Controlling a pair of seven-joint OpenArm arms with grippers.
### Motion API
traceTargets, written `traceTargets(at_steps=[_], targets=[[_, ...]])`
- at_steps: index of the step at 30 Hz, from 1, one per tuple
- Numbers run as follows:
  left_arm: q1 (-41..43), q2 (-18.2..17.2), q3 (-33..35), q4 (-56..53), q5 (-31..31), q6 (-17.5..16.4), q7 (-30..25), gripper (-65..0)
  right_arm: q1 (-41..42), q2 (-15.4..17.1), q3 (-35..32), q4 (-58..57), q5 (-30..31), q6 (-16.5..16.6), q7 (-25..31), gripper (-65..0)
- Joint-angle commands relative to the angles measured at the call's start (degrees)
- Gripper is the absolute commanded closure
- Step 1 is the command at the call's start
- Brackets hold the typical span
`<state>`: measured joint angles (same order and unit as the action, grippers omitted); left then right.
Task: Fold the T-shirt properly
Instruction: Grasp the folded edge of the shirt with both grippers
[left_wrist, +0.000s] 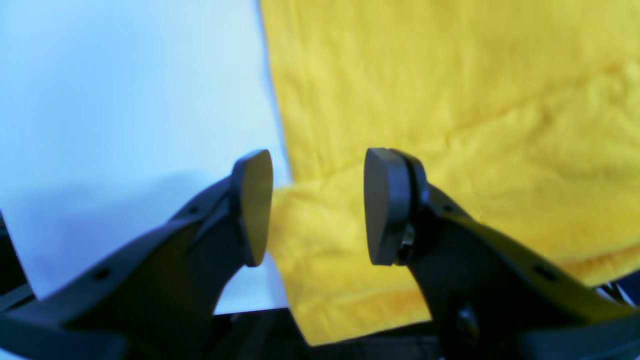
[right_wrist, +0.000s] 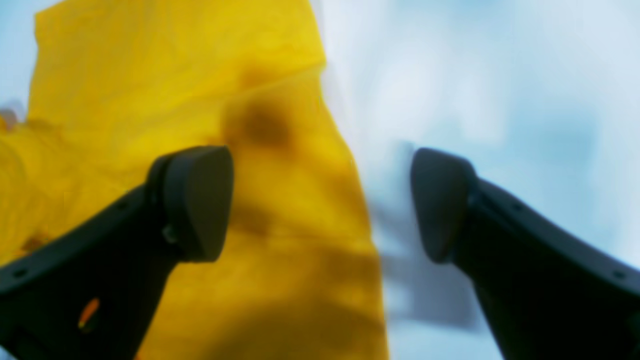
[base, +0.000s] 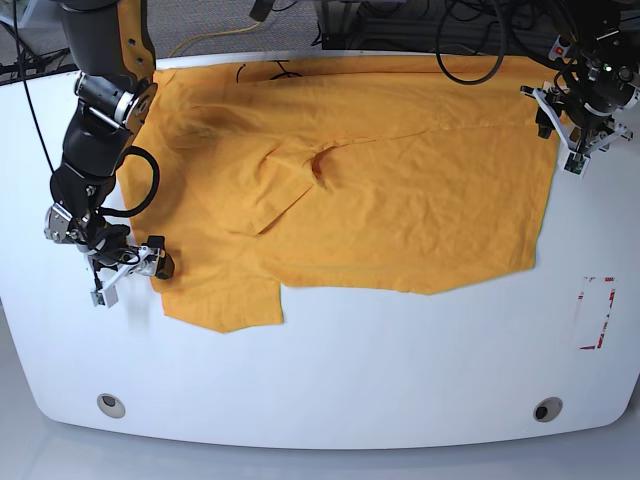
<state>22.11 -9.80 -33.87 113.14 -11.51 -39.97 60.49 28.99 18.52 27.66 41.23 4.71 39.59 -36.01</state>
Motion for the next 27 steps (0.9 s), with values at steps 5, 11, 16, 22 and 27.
traceTargets(at_steps=[5,11,16,22,27], targets=[[-5.19,-0.70,-3.10,0.75,0.47,-0.03,-0.49,-27.4,1.56,-2.57,-0.98,0.74,0.17,0.41,-0.08,-53.6],[-13.45,-0.70,-3.19,-1.27,4.43,-0.03,-0.49,-28.1,2.26,-3.18,-1.07,0.22,-0.27,0.41,3.61,-35.2],[-21.89,-0.53,-2.22,-7.34,8.21,-0.03,-0.49,-41.0,2.26,-3.36,-1.15,0.22,-0.27,0.41,4.58,-14.6],[-32.70,-0.61,-2.04,-19.74,10.41,1.68,-0.58,-49.9,2.52,-4.15,-1.24,0.22,-0.36,0.41,4.49,-4.8],[-40.35,-0.88,-2.04,-32.04,10.32,2.47,-1.63,-50.1,2.52,-4.33,-1.24,0.22,-0.36,0.41,4.49,-4.8]])
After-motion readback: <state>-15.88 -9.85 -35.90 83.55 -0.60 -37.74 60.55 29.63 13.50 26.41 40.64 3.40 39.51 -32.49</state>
